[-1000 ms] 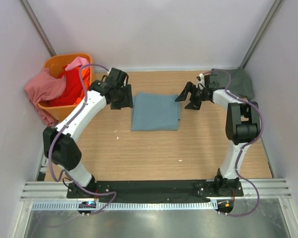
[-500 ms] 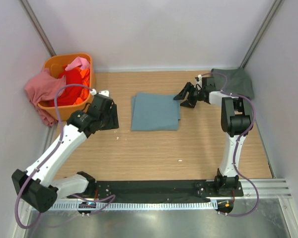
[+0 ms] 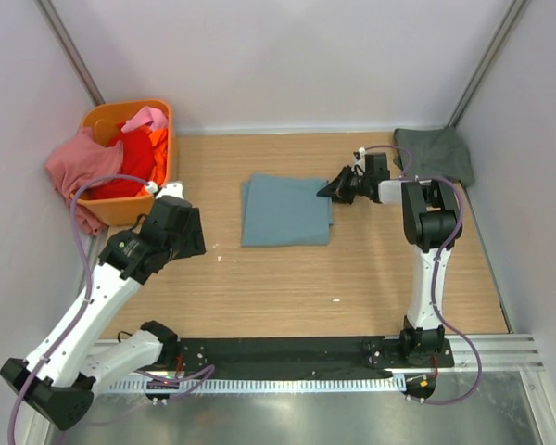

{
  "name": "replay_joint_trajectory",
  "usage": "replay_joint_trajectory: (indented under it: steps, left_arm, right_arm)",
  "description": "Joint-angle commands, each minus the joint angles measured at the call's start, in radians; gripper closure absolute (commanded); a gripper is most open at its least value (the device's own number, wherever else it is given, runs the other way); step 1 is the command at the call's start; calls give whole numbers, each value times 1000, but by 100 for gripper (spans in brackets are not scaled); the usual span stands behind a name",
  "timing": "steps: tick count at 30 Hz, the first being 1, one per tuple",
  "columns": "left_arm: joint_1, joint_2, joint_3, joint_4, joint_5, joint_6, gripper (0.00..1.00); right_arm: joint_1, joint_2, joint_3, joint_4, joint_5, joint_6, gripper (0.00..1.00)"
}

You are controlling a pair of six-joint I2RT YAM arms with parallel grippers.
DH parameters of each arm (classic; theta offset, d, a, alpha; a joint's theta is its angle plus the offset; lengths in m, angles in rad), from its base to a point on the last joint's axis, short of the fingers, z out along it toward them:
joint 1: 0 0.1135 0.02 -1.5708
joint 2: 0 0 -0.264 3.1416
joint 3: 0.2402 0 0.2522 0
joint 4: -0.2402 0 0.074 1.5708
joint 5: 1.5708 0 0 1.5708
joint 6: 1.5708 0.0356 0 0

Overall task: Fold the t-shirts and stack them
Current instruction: Neatly place the folded tshirt to the corner

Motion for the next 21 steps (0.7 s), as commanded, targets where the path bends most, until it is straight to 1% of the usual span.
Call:
replay_joint_trajectory:
  steps: [1,3,4,5,6,7,8,9,10,11,12,13,14,15,16,17,18,21]
  left_arm:
    - [2,-56,-30,-30,-35,15,39]
    - [2,-88,-29,-34,-32,15,38]
    - [2,-100,-29,-30,-20,21,37]
    - [2,-111,-33,-24,-17,29,37]
    - [2,-131,-38,-17,-14,30,37]
    - [2,-145,-41,-2,-13,30,37]
    - [2,-155,-55,6,-12,30,37]
    - [2,-180,-62,13,-10,29,37]
    - [2,-194,-70,30,-13,23,37]
    - [1,-206,-84,33,-30,16,36]
    - [1,-235,-90,38,-46,4,35]
    - [1,-250,-96,39,-61,-2,35]
    - [1,-267,-113,46,-99,-8,34]
    - [1,-284,-122,59,-107,-13,34]
    - [1,-310,-128,61,-112,-13,34]
    - [1,-316,-133,64,-113,-11,34]
    - [1,-323,-134,67,-121,-13,34]
    - [1,-329,-138,64,-139,-17,33]
  right_arm:
    - [11,0,19,-12,-2,7,99]
    - [11,-31,70,-127,18,-49,99]
    - [9,-37,140,-191,32,-72,99]
    - [5,-46,177,-294,62,-100,99]
    - [2,-52,214,-343,76,-142,99]
    - [-1,-57,299,-395,92,-170,99]
    - [-9,-56,343,-502,124,-195,99]
    - [-20,-49,393,-563,138,-254,99]
    - [-29,-31,496,-621,158,-282,99]
    - [-38,-19,551,-738,191,-310,99]
    - [-63,-1,663,-794,208,-360,99]
    - [-77,30,717,-886,221,-377,99]
    - [-90,52,769,-928,228,-393,99]
    - [-113,69,870,-966,241,-405,99]
    - [-142,105,921,-1035,245,-430,99]
    - [-158,122,969,-1066,254,-440,99]
    - [-184,136,1050,-1089,264,-448,99]
    - [-224,179,1153,-1154,277,-477,99]
